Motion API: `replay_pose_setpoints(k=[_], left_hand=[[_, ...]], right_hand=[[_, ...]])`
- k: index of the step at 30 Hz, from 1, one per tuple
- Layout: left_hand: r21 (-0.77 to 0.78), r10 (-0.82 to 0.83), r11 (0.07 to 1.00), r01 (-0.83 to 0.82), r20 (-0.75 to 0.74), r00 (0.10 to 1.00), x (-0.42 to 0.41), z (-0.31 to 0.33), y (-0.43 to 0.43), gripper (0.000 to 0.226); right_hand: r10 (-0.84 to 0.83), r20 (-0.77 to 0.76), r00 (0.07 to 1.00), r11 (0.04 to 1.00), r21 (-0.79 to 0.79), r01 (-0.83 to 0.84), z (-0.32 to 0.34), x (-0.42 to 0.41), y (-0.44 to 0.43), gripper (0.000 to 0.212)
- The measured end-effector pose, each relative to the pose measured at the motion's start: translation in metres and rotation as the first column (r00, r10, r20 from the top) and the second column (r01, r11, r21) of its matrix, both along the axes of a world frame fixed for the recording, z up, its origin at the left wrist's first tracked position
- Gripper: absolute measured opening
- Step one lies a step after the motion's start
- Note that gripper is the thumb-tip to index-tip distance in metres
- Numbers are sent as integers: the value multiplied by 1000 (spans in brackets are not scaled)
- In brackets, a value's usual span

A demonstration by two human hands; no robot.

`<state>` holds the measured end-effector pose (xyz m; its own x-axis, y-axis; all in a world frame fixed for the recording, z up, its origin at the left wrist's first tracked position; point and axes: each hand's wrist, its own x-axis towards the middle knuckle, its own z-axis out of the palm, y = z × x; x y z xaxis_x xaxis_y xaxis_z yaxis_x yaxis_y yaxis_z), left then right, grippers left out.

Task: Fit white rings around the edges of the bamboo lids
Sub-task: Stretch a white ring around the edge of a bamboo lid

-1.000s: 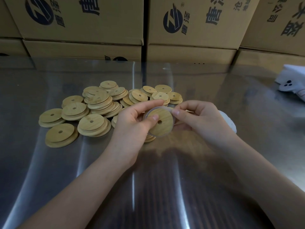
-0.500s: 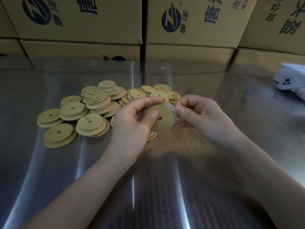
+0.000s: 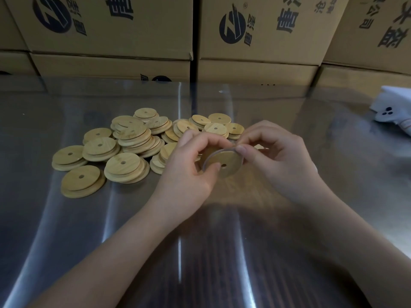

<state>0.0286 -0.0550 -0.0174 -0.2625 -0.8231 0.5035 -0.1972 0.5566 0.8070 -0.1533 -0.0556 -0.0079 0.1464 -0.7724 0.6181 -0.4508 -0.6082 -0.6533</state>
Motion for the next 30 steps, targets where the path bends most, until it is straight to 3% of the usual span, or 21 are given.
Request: replay_pose_setpoints(k=[10,14,19,26,30], left_hand=[[-68,69,995,-75,-92,993,2,-2,-1,37],[-114,68,990,-81,-113,991,2,-4,-3,34],[-150,105,981,-125,-138,985,2,-6,-6,27],[-193,63,977,-91,-144,988,1,-6,-5,26],[-190,35,980,-64,-151,988,2,-6,-5,30]], right_hand=[[28,-75,997,999,-39,-31,2,-3,0,4],[-30,-210,977,992,-122,4,2,-2,2,2],[-68,-263,962,972,-234,5,1,1,3,4],[-111,-221,969,944,-329,33,1,1,5,4],[-72,-139,988,958,-286,30,2,2,5,1]])
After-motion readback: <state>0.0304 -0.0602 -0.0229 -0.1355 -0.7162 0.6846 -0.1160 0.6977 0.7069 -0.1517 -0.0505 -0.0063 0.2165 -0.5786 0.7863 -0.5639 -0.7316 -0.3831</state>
